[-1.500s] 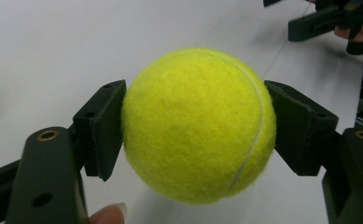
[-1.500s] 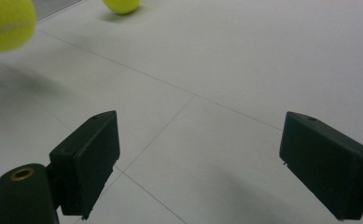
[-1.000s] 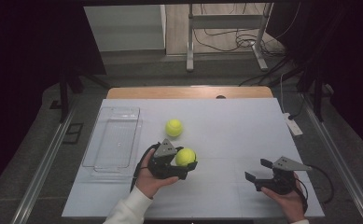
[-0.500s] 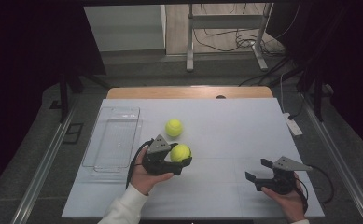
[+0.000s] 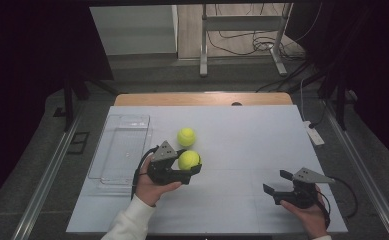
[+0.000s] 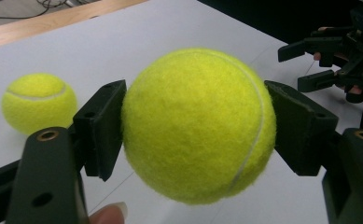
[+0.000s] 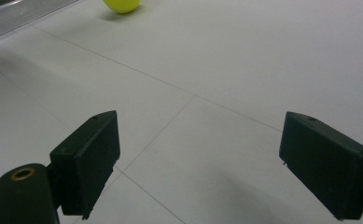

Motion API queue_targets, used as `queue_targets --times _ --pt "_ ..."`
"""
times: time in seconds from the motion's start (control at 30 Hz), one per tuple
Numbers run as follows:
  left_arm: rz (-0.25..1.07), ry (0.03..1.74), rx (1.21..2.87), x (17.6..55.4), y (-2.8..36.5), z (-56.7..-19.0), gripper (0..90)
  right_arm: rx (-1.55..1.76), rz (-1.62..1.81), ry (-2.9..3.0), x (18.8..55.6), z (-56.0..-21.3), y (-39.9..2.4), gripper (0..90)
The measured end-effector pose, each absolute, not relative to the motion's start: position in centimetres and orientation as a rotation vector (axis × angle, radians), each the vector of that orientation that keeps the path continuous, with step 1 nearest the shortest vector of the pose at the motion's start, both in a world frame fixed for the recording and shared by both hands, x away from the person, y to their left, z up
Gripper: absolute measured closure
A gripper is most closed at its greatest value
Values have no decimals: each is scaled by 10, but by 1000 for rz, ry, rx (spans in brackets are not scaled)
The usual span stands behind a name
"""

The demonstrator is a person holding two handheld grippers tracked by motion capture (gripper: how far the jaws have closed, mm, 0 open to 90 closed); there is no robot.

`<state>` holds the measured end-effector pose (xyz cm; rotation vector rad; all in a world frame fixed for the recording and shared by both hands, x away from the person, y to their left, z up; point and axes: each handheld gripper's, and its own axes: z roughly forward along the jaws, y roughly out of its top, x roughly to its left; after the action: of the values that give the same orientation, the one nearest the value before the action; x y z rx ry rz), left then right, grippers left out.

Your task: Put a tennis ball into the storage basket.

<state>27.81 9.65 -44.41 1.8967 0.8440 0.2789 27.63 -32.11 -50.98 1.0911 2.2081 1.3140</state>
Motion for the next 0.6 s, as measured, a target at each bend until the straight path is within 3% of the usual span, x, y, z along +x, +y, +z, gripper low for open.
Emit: queue_targets --times 0.6 --pt "317 894 1852 283 119 -438 268 1093 1310 2210 277 -510 -321 129"
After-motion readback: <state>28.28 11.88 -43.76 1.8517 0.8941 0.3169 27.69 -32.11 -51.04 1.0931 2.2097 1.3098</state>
